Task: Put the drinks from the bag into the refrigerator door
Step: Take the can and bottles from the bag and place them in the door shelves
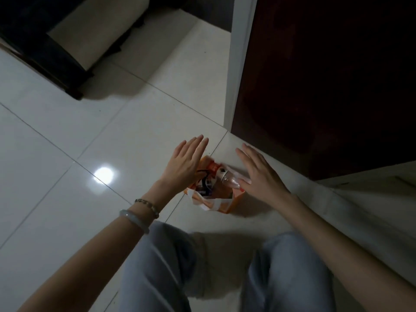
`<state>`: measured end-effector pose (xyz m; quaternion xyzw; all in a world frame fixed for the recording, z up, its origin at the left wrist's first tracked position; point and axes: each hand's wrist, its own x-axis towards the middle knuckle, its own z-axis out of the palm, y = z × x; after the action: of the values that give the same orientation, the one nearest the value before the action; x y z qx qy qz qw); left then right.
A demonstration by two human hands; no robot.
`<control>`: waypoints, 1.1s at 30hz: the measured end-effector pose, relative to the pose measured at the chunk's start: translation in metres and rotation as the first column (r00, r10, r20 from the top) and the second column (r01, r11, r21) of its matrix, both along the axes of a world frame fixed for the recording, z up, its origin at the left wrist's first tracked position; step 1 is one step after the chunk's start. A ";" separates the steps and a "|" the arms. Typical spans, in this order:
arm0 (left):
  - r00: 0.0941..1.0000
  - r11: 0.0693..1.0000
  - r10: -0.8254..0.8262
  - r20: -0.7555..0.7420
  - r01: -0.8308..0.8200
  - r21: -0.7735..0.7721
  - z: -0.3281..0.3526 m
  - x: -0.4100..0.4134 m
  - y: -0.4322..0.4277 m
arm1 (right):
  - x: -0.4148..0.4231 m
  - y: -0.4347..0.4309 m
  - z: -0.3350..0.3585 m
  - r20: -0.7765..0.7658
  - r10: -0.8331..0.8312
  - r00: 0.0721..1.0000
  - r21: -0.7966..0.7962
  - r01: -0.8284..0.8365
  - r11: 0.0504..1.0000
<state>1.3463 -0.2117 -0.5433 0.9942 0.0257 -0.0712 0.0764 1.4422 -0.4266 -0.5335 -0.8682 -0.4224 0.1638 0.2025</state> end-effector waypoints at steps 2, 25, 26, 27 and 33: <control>1.000 1.000 -0.010 -0.023 0.010 -0.012 -0.041 0.003 -0.001 | 0.005 0.002 -0.041 0.027 0.021 0.999 0.006 -0.022 1.000; 0.721 0.766 0.623 -0.303 -0.641 0.050 -0.205 0.022 -0.054 | 0.021 -0.010 -0.188 -0.045 0.159 0.986 -0.003 -0.159 0.987; 0.716 0.766 0.623 -0.316 -0.641 0.059 -0.207 0.024 -0.054 | 0.021 -0.011 -0.191 -0.056 0.155 0.986 -0.011 -0.156 0.988; 0.710 0.765 0.623 -0.328 -0.640 0.068 -0.208 0.025 -0.055 | 0.021 -0.012 -0.193 -0.062 0.154 0.986 -0.020 -0.156 0.988; 0.653 0.784 0.597 -0.466 -0.599 0.164 -0.211 0.024 -0.056 | 0.020 -0.016 -0.208 -0.073 0.102 0.992 -0.053 -0.106 0.993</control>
<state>1.3702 -0.2677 -0.7545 0.8770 0.3698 -0.2936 0.0888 1.4622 -0.4431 -0.7417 -0.8442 -0.4547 0.2164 0.1835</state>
